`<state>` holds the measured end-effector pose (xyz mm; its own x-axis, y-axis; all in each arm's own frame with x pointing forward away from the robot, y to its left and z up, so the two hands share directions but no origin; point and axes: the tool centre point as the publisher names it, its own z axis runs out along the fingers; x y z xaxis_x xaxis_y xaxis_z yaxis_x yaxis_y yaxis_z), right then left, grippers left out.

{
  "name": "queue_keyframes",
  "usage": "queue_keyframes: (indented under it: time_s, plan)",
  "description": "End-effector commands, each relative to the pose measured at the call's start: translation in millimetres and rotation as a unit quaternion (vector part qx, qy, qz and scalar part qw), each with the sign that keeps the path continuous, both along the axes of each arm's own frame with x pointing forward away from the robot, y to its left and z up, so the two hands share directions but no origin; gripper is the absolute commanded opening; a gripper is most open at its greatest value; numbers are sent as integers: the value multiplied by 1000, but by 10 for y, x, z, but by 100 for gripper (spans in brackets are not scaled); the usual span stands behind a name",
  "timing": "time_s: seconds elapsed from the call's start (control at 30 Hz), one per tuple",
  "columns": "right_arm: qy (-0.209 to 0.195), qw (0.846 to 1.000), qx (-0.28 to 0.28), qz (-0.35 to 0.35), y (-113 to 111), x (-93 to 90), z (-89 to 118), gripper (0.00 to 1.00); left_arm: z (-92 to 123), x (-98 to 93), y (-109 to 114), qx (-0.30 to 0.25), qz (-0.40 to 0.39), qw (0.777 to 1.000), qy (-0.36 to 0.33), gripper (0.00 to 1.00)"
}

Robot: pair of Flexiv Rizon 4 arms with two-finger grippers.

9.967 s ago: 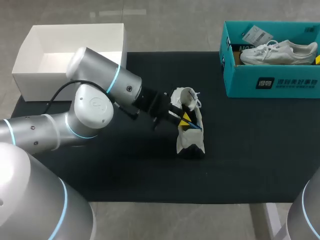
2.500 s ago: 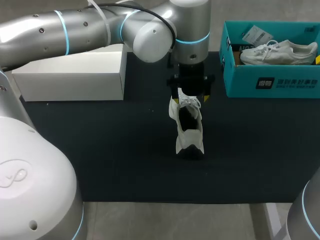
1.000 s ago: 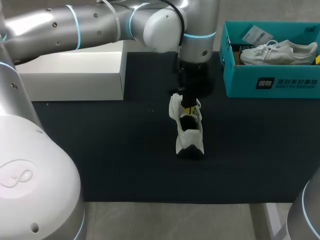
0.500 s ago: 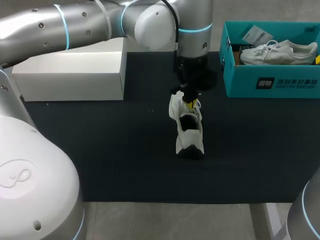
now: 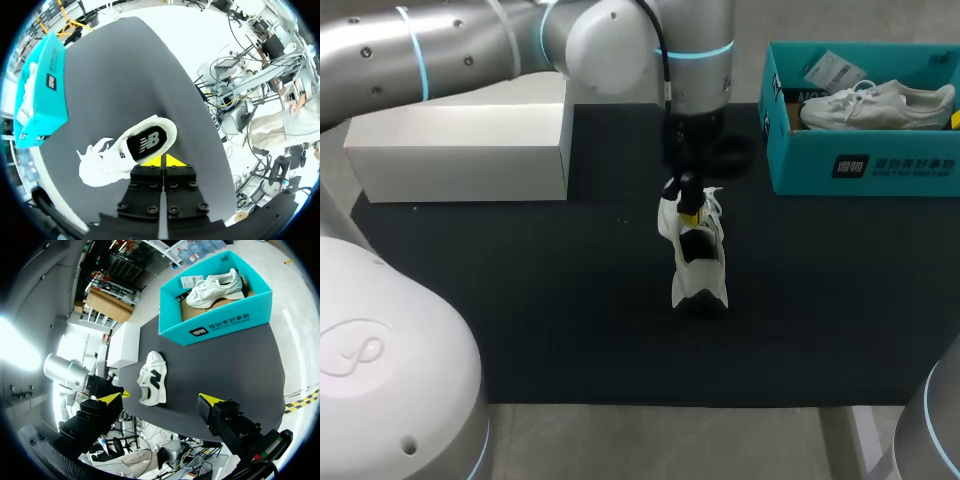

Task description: Take the shoe out of the shoebox, open the shoe tongue, remove and reinsert the insole, then place the shoe into the shoebox

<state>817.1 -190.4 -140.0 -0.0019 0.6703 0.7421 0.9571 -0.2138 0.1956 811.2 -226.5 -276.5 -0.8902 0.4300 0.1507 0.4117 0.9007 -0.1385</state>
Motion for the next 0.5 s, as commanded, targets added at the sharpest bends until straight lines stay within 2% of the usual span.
queue_keyframes:
  time_s: [0.03, 0.17, 0.37, 0.4, 0.43, 0.47, 0.5]
  plan:
    - [0, 1000, -1, -1, 4, -5, -3, 100, -23, -153, 140, 16, 215, 976, -9, 0]
    - [0, 1000, -1, -1, 4, -5, -3, 100, -31, -278, 56, 42, 241, 968, -51, 0]
    - [0, 1000, -1, -1, 4, -5, -3, 100, -74, -369, -118, 37, 226, 972, -49, 0]
    - [0, 1000, -1, -1, 4, -5, -3, 100, -76, -372, -124, 34, 225, 973, -48, 9]
    - [0, 1000, -1, -1, 4, -5, -3, 100, -78, -378, -132, 32, 221, 974, -48, 35]
    - [0, 1000, -1, -1, 4, -5, -3, 100, -81, -384, -141, 33, 211, 976, -50, 47]
    - [0, 1000, -1, -1, 4, -5, -3, 100, -92, -392, -155, 36, 205, 977, -52, 67]
